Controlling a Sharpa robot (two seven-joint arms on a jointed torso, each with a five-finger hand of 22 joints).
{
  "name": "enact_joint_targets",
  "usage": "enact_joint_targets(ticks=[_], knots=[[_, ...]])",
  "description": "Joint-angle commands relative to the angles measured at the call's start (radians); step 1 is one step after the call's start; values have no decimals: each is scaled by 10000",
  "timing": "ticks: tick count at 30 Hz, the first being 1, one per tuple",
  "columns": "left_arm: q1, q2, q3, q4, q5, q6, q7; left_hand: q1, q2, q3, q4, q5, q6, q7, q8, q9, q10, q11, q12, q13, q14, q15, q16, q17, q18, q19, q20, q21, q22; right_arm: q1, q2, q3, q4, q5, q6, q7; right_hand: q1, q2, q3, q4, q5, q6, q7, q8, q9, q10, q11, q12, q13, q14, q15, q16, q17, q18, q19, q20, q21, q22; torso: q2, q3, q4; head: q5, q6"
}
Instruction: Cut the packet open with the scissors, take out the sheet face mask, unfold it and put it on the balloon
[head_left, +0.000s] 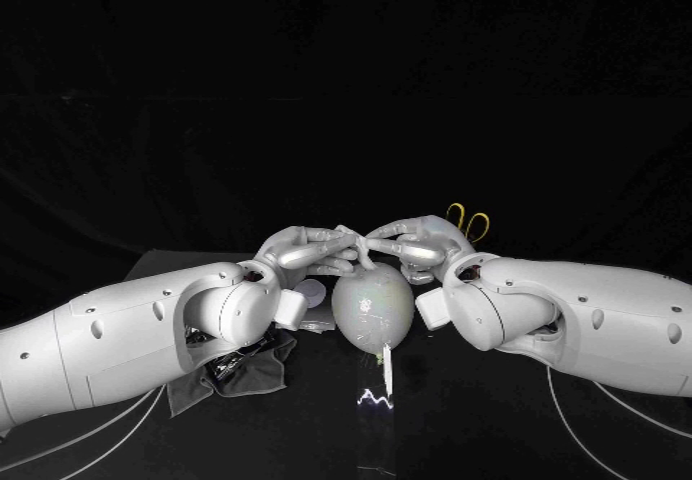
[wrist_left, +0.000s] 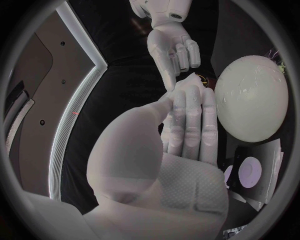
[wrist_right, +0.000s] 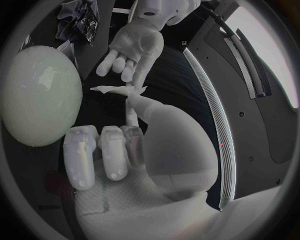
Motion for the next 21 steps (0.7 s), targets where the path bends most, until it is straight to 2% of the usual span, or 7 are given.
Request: enact_joint_targets(ticks=[1, 11, 15, 17, 18, 19, 21], knots=[[19, 13, 17, 32, -61, 118, 119, -43, 50, 75, -43, 34, -13, -64, 52, 691, 72, -36, 16, 10, 72, 5, 29, 13, 160, -79, 15, 63, 15, -4, 1, 3, 12, -265, 35, 130, 6, 74, 62, -10, 30, 30, -14, 42, 658, 1202, -185, 34, 2630, 1198, -190, 42, 2627, -139, 1088, -38, 45, 2632, 0, 1, 3, 1, 12], [19, 4, 17, 48, -382, 57, 123, -12, 8, 322, -347, 44, -58, -54, 138, 881, 92, -44, 25, 19, 67, -17, 60, 118, 171, -133, -56, 285, 165, -4, -14, 4, 1, -375, -80, 165, -2, 75, 75, -20, 30, 26, -14, 56, 671, 1202, -185, 34, 2630, 1198, -190, 42, 2627, -139, 1088, -38, 45, 2632, -1, -1, 1, 3, 24], [19, -27, 17, 48, -498, -28, 161, -155, -107, 588, -505, 35, -63, -62, 208, 1055, 145, -70, 92, 51, 85, -37, 170, 230, 148, -230, -104, 537, 346, -4, -39, 6, -24, -379, -133, 195, -2, 75, 75, -20, 30, 26, -14, 56, 671, 1202, -185, 34, 2630, 1198, -190, 42, 2627, -139, 1088, -38, 45, 2632, 1, 2, -2, -3, 33], [19, -68, 17, 45, -591, -108, 179, -399, -281, 1153, -719, 0, -78, -66, 289, 1315, 165, -75, 225, 114, 23, -62, 398, 401, 96, -458, -181, 1018, 706, -4, -71, 10, -47, -381, -167, 222, -8, 72, 84, -30, 30, 22, -15, 68, 682, 1202, -186, 34, 2630, 1198, -190, 42, 2627, -139, 1088, -39, 45, 2632, 1, 4, -1, -4, 35], [19, -81, 17, 44, -611, -126, 181, -389, -295, 1202, -754, 48, -78, -75, 293, 1331, 164, -86, 233, 118, 18, -69, 411, 410, 103, -481, -196, 1048, 729, -4, -80, 12, -55, -382, -177, 230, -12, 70, 90, -36, 30, 19, -15, 76, 689, 1202, -186, 34, 2630, 1198, -191, 42, 2627, -139, 1088, -39, 45, 2632, 0, 5, 0, -7, 33], [19, -105, 17, 44, -641, -157, 182, -626, -424, 1502, -801, 79, -93, -57, 320, 1461, 143, -87, 299, 151, -23, -57, 528, 488, 51, -639, -205, 1327, 944, -4, -95, 15, -69, -384, -193, 243, -12, 70, 90, -36, 30, 19, -15, 76, 689, 1202, -186, 34, 2630, 1198, -191, 42, 2627, -139, 1088, -39, 45, 2632, -1, 6, 0, -9, 34], [18, -153, 16, 44, -697, -209, 176, -632, -450, 1618, -874, 49, -80, -77, 341, 1513, 159, -93, 336, 168, -34, -83, 569, 513, 61, -699, -234, 1426, 1021, -4, -124, 23, -98, -393, -221, 264, -18, 66, 105, -52, 29, 13, -17, 94, 705, 1202, -188, 34, 2630, 1198, -192, 42, 2627, -139, 1088, -40, 45, 2632, -1, 7, 1, -14, 39]])
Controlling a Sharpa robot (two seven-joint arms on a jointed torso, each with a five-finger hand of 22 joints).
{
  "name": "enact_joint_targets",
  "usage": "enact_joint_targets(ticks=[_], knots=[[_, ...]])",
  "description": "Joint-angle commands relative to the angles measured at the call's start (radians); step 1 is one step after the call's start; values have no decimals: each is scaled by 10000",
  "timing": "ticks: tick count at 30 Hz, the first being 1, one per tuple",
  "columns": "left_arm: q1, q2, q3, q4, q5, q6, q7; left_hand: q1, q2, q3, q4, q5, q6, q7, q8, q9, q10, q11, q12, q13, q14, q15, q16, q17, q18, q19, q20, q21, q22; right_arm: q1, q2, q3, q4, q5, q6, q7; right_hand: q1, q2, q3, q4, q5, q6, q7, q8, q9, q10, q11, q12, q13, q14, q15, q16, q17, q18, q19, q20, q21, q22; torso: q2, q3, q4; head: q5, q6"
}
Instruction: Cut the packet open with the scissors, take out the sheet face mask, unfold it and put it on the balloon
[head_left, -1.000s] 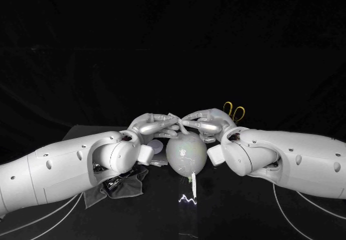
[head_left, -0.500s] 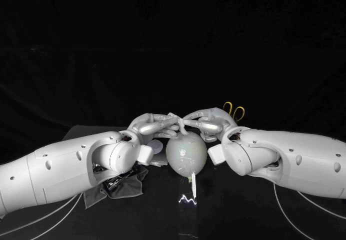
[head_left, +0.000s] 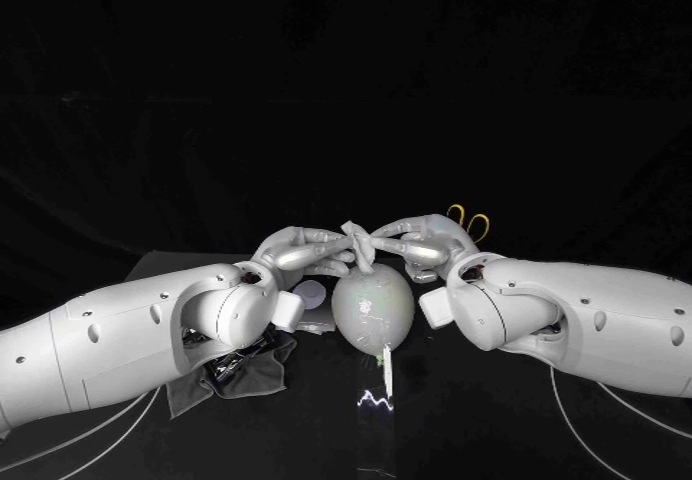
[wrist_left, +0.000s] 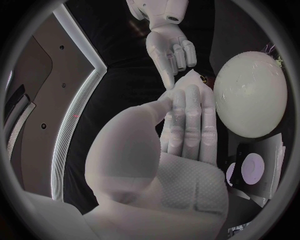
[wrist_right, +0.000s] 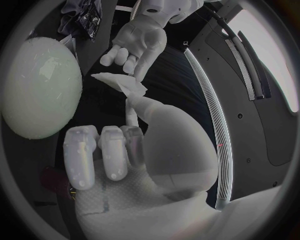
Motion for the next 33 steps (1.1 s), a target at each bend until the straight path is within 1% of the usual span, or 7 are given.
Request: enact_joint_targets(ticks=[1, 3, 4, 6, 14, 25, 33], knots=[[18, -61, 16, 23, -325, -173, 164, -205, -139, 625, -357, 92, -34, -52, 86, 1655, 43, -9, 127, 64, -109, -66, 172, 106, 48, -264, -53, 425, 331, -3, -45, 17, -45, -170, -93, 214, 12, 101, 71, -18, 49, 34, -6, 48, 714, 1202, -188, 53, 2632, 1198, -192, 35, 2632, -140, 1066, -15, 63, 2628, 0, 3, 1, -13, 6], [18, -117, 16, 26, -370, -215, 150, -368, -232, 932, -472, 107, -26, -72, 122, 1807, 31, -20, 224, 114, -140, -84, 292, 167, 38, -447, -82, 746, 580, -2, -71, 26, -73, -181, -109, 224, 4, 96, 89, -37, 49, 26, -7, 67, 733, 1202, -189, 53, 2632, 1198, -193, 35, 2632, -140, 1066, -15, 63, 2628, -1, 3, 2, -26, -3], [18, -136, 15, 27, -381, -228, 146, -459, -247, 1077, -512, 32, -32, -71, 134, 1885, 18, -26, 274, 140, -160, -84, 349, 194, 33, -547, -89, 909, 706, -2, -79, 29, -83, -186, -112, 225, 4, 96, 89, -37, 49, 26, -7, 67, 733, 1202, -189, 53, 2632, 1198, -193, 35, 2632, -140, 1066, -15, 63, 2628, 0, 0, 4, -31, -5], [18, -189, 15, 24, -419, -263, 128, -674, -365, 1341, -639, 81, -54, -83, 157, 2079, -29, -26, 400, 211, -201, -97, 493, 254, 25, -799, -94, 1292, 1005, 0, -99, 38, -110, -200, -118, 226, 4, 96, 89, -37, 49, 26, -7, 67, 733, 1202, -189, 53, 2632, 1198, -193, 35, 2632, -140, 1066, -15, 63, 2628, -3, 0, 2, -43, -7], [18, -338, 13, 1, -517, -292, 42, -989, -419, 1774, -831, 157, -80, -97, 185, 2466, -130, -45, 671, 366, -286, -115, 747, 332, 70, -1222, -62, 1942, 1499, 26, -151, 69, -197, -250, -122, 205, -13, 94, 130, -71, 49, 5, -7, 102, 769, 1202, -190, 53, 2632, 1198, -195, 35, 2632, -140, 1066, -17, 63, 2628, -2, -4, 4, -71, 15], [18, -382, 11, -43, -532, -272, -52, -1043, -424, 1836, -856, 169, -87, -99, 185, 2539, -154, -48, 723, 397, -302, -117, 791, 341, 82, -1292, -47, 2043, 1574, 78, -173, 91, -255, -265, -89, 166, -38, 91, 167, -101, 49, -15, -6, 139, 806, 1202, -190, 53, 2632, 1198, -195, 35, 2632, -140, 1066, -18, 63, 2628, 0, -1, 2, -71, 54], [18, -377, 9, -34, -481, -79, -183, -1170, -368, 1947, -855, 129, -169, -74, 139, 2693, -293, -19, 795, 446, -410, -86, 840, 333, 100, -1493, 17, 2204, 1700, 106, -155, 99, -252, -266, -70, 142, -47, 91, 178, -108, 49, -20, -6, 150, 818, 1202, -189, 53, 2632, 1198, -195, 35, 2632, -140, 1066, -19, 63, 2628, 1, -1, -1, -82, 77]])
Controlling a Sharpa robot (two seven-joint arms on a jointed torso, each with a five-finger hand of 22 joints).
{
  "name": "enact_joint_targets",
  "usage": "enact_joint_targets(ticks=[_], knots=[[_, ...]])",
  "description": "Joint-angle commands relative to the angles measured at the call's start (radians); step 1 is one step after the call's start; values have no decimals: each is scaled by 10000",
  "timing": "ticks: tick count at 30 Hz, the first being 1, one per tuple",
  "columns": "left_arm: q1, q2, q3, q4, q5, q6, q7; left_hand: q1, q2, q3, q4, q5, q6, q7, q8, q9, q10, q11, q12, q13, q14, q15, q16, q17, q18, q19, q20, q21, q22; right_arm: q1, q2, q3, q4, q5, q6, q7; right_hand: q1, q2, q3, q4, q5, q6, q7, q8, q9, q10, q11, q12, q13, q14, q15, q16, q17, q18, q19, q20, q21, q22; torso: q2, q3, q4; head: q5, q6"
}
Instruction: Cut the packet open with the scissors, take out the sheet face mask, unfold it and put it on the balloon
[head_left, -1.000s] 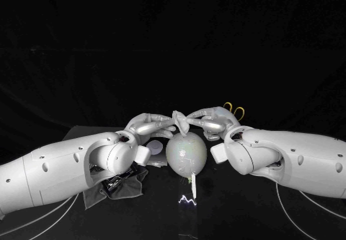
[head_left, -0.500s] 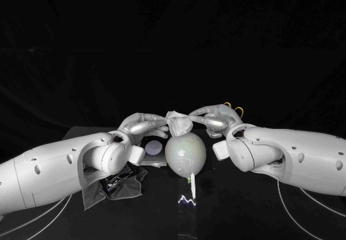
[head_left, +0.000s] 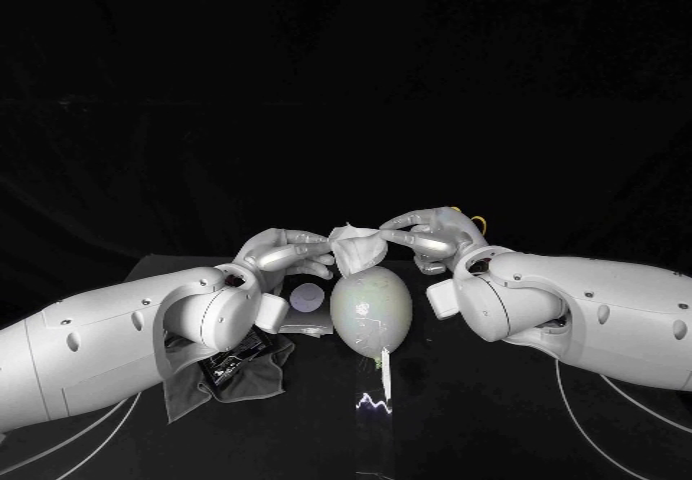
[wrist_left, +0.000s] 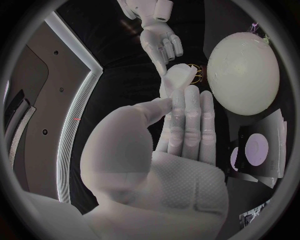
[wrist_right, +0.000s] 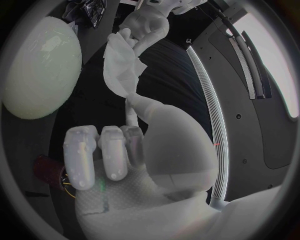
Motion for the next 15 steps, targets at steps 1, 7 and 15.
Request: enact_joint_targets(ticks=[1, 7, 15], knots=[[17, 21, 15, 24, -17, 194, -71, -56, 41, 52, -8, -8, -71, 6, -31, 2356, -108, -1, 47, 14, -78, 9, 34, -3, 165, -82, 6, 49, 18, 13, 18, 10, 16, -134, 74, 77, -53, 90, 76, -3, 24, 53, -3, 39, 824, 1202, -189, 51, 2631, 1198, -195, 35, 2634, -140, 1071, -23, 35, 2630, 2, 2, -1, -11, 3], [18, 51, 14, 48, 34, 335, -108, -156, 122, -90, 61, -38, -175, 62, -117, 2397, -269, 59, 25, 13, -211, 76, -13, -52, 155, -235, 89, 61, 38, 17, 45, 11, 55, -134, 71, 69, -57, 89, 81, -7, 24, 50, -2, 44, 830, 1202, -189, 51, 2631, 1198, -195, 35, 2634, -140, 1071, -23, 35, 2630, 2, 3, 1, -13, 8], [18, 104, 12, 66, 39, 330, -235, 7, 189, -1152, -41, -39, -834, 429, -697, 2190, -1327, 414, -270, -83, -799, 376, -5, -99, 135, -702, 420, -275, -166, 41, 80, 14, 123, -134, 49, 79, -57, 89, 81, -7, 24, 50, -2, 44, 830, 1202, -189, 51, 2631, 1198, -195, 35, 2634, -140, 1071, -23, 35, 2630, 1, 2, 2, -36, 12]])
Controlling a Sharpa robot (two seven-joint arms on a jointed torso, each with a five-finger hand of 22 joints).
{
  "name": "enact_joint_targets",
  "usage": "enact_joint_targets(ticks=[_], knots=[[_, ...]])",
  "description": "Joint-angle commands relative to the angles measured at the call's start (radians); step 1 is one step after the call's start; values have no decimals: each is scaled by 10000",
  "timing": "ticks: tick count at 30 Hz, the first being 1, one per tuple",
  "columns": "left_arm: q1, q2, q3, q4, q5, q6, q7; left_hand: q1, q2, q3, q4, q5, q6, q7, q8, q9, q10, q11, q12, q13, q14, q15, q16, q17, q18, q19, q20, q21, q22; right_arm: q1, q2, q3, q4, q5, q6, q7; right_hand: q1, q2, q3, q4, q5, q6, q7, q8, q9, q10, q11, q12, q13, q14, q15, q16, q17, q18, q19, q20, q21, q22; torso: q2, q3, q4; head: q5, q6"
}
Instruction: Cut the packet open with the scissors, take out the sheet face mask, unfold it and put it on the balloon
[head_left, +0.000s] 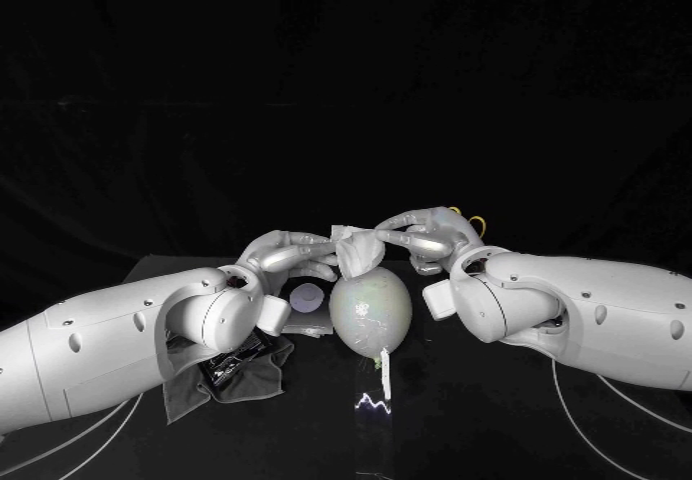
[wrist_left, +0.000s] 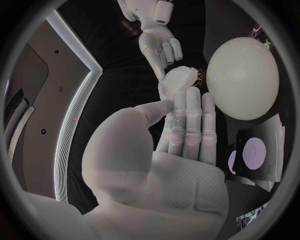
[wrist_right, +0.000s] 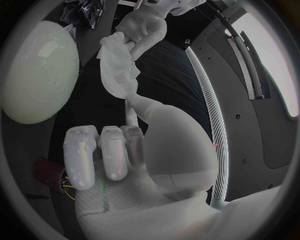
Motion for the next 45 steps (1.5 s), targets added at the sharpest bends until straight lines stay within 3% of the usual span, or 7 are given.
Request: enact_joint_targets(ticks=[1, 9, 22, 31, 39, 44, 45], knots=[[18, 40, 12, 17, 8, 159, -141, 110, -160, -329, -46, -43, -354, 185, -337, -84, -470, 190, -127, -52, -387, 147, -34, -25, 104, -249, 116, -211, -117, 28, 20, 12, 49, -124, 46, 91, -15, 48, 54, 20, 29, 73, 7, 51, 830, 1202, -189, 34, 2630, 1198, -195, 43, 2627, -139, 1088, -39, 46, 2628, -1, 1, 2, -15, 8], [19, 115, 8, -79, -79, -116, -571, -18, -488, -961, 91, -67, -868, 481, -894, -620, -1554, 594, -152, -161, -1806, 630, -357, -265, 74, -722, 513, -1060, -668, 111, 53, 24, 124, -121, 18, 107, -28, 47, 68, 10, 30, 65, 8, 66, 846, 1202, -189, 34, 2630, 1198, -195, 43, 2627, -139, 1088, -40, 46, 2628, -1, -1, 3, -37, 39], [19, 234, 5, -236, -102, -266, -854, -290, -831, -1737, 555, -89, -985, 572, -985, -951, -2115, 730, 258, -192, -2326, 796, -196, -482, 273, -579, 893, -1945, -1364, 218, 75, 34, 224, -121, 14, 103, -32, 47, 73, 7, 29, 62, 8, 71, 851, 1202, -189, 34, 2630, 1198, -195, 43, 2627, -139, 1088, -40, 46, 2628, 2, -2, 4, -29, 48], [19, 314, 5, -364, -103, -312, -881, -84, -792, -2146, 847, -92, -1146, 630, -1040, -1219, -2514, 813, 537, -271, -2902, 929, -192, -749, 280, -589, 1067, -2644, -1893, 228, 47, 34, 352, -134, 30, 85, -44, 43, 84, -3, 30, 54, 7, 84, 865, 1202, -189, 34, 2630, 1198, -195, 43, 2627, -139, 1088, -40, 46, 2628, 1, -4, -1, -7, 43], [16, 439, 2, -438, -387, -82, -846, 463, -910, -2409, 715, -98, -1408, 630, -1087, -1446, -3264, 946, 455, -496, -3527, 1106, -294, -1068, 198, -829, 1167, -3341, -2379, 230, 58, 34, 398, -166, 26, 82, -44, 43, 84, -3, 30, 54, 7, 84, 865, 1202, -189, 34, 2630, 1198, -195, 43, 2627, -139, 1088, -40, 46, 2628, 5, -1, 0, 7, 26], [11, 450, 1, -432, -889, 111, -655, 809, -1032, -2836, 526, -96, -1566, 485, -1033, -1584, -3805, 1195, 427, -593, -4724, 1444, -677, -1447, -103, -1279, 1188, -4041, -2827, 232, 62, 36, 393, -176, 8, 90, -44, 43, 84, -3, 30, 54, 7, 84, 865, 1202, -189, 34, 2630, 1198, -195, 43, 2627, -139, 1088, -40, 46, 2628, 7, -4, -1, -9, 28], [10, 449, 1, -433, -994, 127, -594, 891, -1012, -2886, 486, -101, -1598, 500, -1030, -1608, -3915, 1161, 407, -601, -4890, 1467, -714, -1499, -119, -1262, 1184, -4092, -2869, 233, 63, 36, 392, -178, 5, 92, -44, 43, 84, -3, 30, 54, 7, 84, 865, 1202, -189, 34, 2630, 1198, -195, 43, 2627, -139, 1088, -40, 46, 2628, 5, -2, 1, -18, 38]])
